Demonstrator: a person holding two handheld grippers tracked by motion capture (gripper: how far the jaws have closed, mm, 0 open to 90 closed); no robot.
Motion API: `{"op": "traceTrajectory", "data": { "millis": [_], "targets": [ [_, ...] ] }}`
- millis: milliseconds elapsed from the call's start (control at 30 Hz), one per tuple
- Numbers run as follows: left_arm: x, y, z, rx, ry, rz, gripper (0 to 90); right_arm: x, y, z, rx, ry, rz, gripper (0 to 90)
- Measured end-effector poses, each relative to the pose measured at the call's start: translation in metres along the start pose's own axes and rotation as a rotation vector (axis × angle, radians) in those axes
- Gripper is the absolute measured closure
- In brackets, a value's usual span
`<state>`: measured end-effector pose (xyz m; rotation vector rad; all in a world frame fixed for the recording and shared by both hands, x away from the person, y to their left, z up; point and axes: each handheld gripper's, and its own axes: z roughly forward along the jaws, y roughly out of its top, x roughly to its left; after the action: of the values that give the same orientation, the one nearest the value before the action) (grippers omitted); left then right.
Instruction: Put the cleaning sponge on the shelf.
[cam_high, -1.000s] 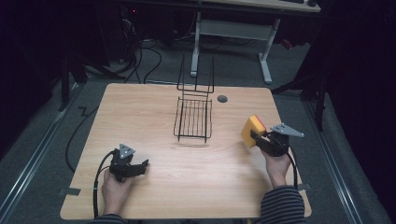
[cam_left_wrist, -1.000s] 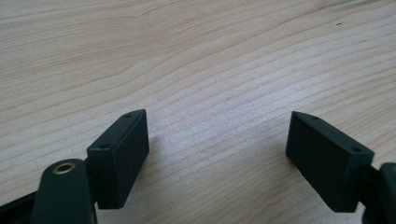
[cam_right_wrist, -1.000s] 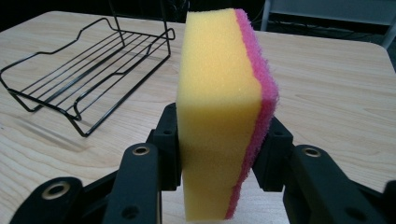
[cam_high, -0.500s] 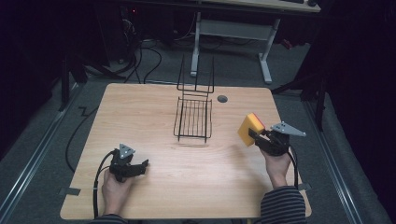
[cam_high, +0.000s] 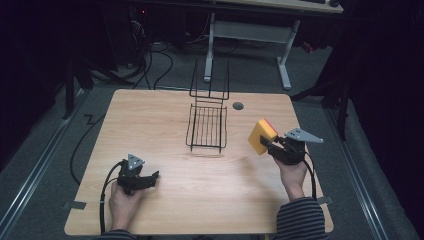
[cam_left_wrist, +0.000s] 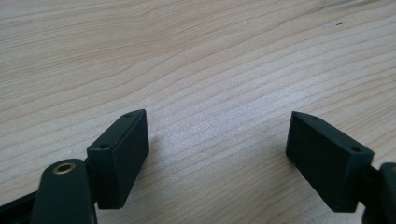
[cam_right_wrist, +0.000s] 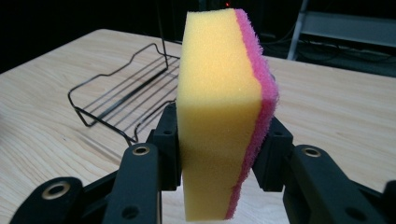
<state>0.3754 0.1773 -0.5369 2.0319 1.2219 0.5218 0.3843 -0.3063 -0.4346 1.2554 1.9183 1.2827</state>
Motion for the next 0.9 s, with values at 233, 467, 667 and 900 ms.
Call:
{"op": "traceTrajectory", "data": {
  "millis": [233,467,667,900],
  "targets": [
    [0.000,0.000,0.000,0.000,0.000,0.000,21.8,0.008,0.007,0.002,-0.003,0.030,-0.014,60.7],
    [0.000,0.000,0.000,0.000,0.000,0.000,21.8,0.013,0.013,0.003,-0.013,0.051,-0.023,60.7],
    [0.000,0.000,0.000,0.000,0.000,0.000,21.8,0.018,0.018,0.006,-0.017,0.071,-0.023,60.7],
    [0.000,0.000,0.000,0.000,0.000,0.000,21.8,0.024,0.026,0.009,-0.027,0.094,-0.029,60.7]
  ]
}}
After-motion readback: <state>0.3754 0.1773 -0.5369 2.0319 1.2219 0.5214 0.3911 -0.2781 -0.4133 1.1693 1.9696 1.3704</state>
